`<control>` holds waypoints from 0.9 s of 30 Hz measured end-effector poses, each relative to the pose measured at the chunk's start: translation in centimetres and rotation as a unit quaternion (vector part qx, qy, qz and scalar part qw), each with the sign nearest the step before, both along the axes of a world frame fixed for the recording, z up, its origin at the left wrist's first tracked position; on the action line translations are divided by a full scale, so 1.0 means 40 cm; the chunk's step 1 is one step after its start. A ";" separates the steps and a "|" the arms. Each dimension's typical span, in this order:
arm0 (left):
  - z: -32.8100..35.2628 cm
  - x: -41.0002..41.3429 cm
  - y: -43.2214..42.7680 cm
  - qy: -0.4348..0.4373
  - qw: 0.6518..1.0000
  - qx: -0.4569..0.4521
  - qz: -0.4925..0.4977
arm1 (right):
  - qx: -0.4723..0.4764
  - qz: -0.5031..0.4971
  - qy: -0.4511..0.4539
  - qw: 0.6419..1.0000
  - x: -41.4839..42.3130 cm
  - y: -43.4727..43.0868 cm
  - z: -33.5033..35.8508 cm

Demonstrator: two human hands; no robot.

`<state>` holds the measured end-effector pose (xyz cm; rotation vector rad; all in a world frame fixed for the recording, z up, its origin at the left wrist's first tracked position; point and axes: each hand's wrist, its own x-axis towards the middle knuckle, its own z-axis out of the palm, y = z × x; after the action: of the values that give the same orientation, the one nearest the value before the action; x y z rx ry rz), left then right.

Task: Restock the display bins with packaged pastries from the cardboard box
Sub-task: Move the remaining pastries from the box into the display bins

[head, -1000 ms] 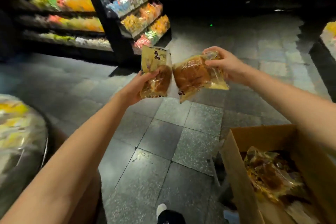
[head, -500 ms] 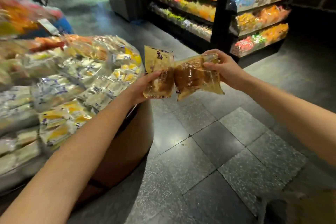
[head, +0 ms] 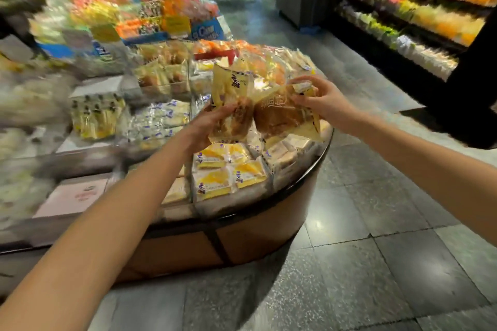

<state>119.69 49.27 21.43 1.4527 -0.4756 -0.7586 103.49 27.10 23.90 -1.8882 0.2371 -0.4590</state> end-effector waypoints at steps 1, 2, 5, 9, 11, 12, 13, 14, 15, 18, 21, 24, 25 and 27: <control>0.000 0.029 0.028 -0.006 1.000 0.006 0.020 | 0.002 0.011 -0.003 1.000 0.046 0.021 -0.002; -0.002 0.060 0.052 -0.015 0.999 0.004 0.042 | 0.011 0.020 -0.006 1.000 0.092 0.043 0.001; -0.004 0.138 0.119 -0.038 0.992 -0.001 0.120 | 0.043 0.061 0.000 0.997 0.223 0.090 0.002; -0.017 0.231 0.183 -0.089 0.977 0.030 0.191 | 0.083 0.122 0.011 0.989 0.376 0.149 -0.001; -0.025 0.282 0.210 -0.119 0.966 0.025 0.230 | 0.087 0.148 0.011 0.985 0.448 0.173 -0.006; -0.032 0.309 0.222 -0.137 0.959 0.027 0.246 | 0.087 0.157 0.008 0.984 0.482 0.182 -0.011; -0.038 0.337 0.230 -0.156 0.953 0.037 0.258 | 0.090 0.163 0.006 0.982 0.522 0.189 -0.019; -0.043 0.365 0.237 -0.178 0.946 0.054 0.264 | 0.095 0.168 0.003 0.981 0.561 0.192 -0.026; -0.044 0.391 0.240 -0.200 0.939 0.075 0.270 | 0.101 0.172 0.000 0.980 0.601 0.194 -0.031; -0.033 0.471 0.246 -0.216 0.911 0.135 0.324 | 0.107 0.191 0.007 0.976 0.725 0.190 -0.038; -0.022 0.556 0.249 -0.238 0.898 0.148 0.340 | 0.102 0.212 0.020 0.972 0.841 0.183 -0.035; -0.018 0.632 0.248 -0.219 0.893 0.179 0.351 | 0.094 0.231 0.025 0.968 0.949 0.184 -0.036; -0.018 0.652 0.248 -0.212 0.889 0.200 0.352 | 0.092 0.235 0.024 0.967 0.982 0.186 -0.040; -0.025 0.698 0.257 -0.209 0.888 0.211 0.352 | 0.093 0.241 0.028 0.966 1.042 0.194 -0.055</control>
<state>147.59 59.54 20.42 2.0411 -0.0654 0.0567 145.19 34.84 21.69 -1.6999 -0.1417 -0.0485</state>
